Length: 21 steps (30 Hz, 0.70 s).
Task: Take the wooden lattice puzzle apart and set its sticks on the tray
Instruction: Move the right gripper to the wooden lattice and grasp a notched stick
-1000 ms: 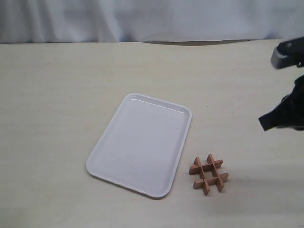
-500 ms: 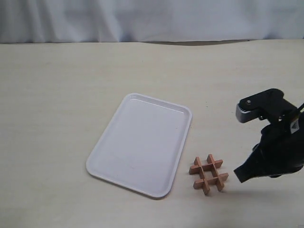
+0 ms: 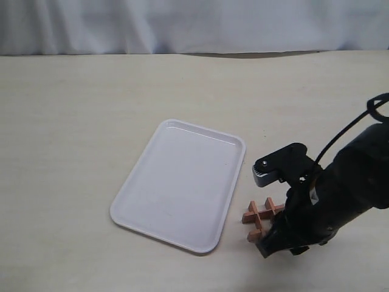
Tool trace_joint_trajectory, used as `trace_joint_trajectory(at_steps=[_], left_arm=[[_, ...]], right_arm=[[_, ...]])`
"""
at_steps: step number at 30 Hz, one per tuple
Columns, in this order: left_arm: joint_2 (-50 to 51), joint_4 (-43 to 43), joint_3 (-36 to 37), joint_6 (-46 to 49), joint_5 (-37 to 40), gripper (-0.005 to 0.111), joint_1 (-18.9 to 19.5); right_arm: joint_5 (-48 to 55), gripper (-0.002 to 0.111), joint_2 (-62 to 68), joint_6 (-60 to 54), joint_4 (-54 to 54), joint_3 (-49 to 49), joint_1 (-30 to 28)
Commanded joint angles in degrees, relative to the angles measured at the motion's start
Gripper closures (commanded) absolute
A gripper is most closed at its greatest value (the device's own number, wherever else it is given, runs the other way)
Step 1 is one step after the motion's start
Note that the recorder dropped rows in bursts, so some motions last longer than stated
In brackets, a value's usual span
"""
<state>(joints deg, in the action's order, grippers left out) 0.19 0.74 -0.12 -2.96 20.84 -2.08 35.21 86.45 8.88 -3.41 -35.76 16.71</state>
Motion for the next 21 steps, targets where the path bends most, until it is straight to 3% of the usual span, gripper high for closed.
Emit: trace_joint_trajectory(at_steps=[1, 7, 16, 21], left_arm=[[-0.2, 0.1, 0.1, -0.1, -0.3, 0.107, 0.0], [-0.2, 0.1, 0.1, -0.1, -0.3, 0.107, 0.0], [-0.2, 0.1, 0.1, -0.1, -0.3, 0.107, 0.0], [-0.2, 0.1, 0.1, -0.1, -0.3, 0.107, 0.0]], right_arm=[[-2.2, 0.062, 3.2, 0.8, 0.0, 0.2, 0.1], [-3.9, 0.063, 5.4, 1.0, 1.1, 0.2, 0.1], [-5.7, 0.104, 6.8, 1.3, 1.2, 0.2, 0.1], [-5.5, 0.104, 6.7, 1.4, 1.2, -0.1, 0.1]])
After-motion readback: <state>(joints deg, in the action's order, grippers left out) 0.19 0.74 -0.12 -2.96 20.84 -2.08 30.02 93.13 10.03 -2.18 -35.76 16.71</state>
